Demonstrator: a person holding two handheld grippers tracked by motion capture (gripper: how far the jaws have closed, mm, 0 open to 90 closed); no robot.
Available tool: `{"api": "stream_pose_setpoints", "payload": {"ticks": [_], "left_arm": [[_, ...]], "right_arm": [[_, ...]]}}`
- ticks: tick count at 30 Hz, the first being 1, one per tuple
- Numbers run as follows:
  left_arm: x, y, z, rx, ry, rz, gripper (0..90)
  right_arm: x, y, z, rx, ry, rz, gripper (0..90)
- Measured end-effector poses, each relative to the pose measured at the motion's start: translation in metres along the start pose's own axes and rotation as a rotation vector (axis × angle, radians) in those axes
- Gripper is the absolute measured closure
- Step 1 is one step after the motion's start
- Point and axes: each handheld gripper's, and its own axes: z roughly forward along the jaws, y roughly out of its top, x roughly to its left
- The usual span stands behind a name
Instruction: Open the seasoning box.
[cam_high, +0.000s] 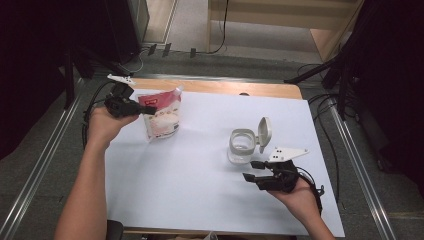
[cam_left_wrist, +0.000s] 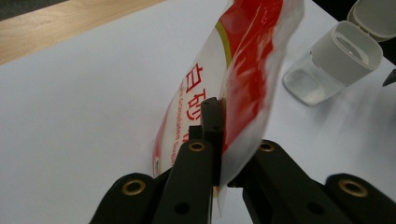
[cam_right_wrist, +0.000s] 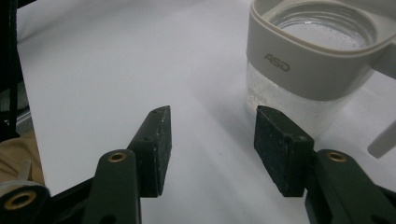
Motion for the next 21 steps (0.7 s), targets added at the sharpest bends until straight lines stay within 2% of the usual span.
{"api": "stream_pose_setpoints", "payload": {"ticks": [3,7,9,12,16,19,21], "left_arm": [[-0.006,0.004,-0.002,-0.005,-0.009,0.003,90.0],[-0.012,0.007,-0.005,-0.010,-0.027,-0.032,90.0],[-0.018,0.009,-0.005,-0.009,-0.034,-0.029,90.0],[-0.028,0.013,-0.008,-0.011,-0.035,-0.003,90.0],[-0.038,0.016,-0.014,-0.022,-0.045,-0.004,90.0],[-0.046,0.018,-0.018,-0.029,-0.063,0.010,90.0],[-0.051,0.017,-0.020,-0.041,-0.070,0.011,90.0]], "right_arm": [[0.002,0.002,0.004,0.000,0.011,-0.012,47.0],[0.005,0.004,0.009,0.000,0.021,-0.025,46.5],[0.009,0.007,0.011,0.002,0.025,-0.032,45.1],[0.014,0.010,0.014,-0.006,0.036,-0.043,44.7],[0.018,0.016,0.019,-0.017,0.049,-0.047,44.2],[0.022,0.020,0.025,-0.023,0.054,-0.064,43.0],[0.025,0.025,0.029,-0.026,0.069,-0.056,42.9]]}}
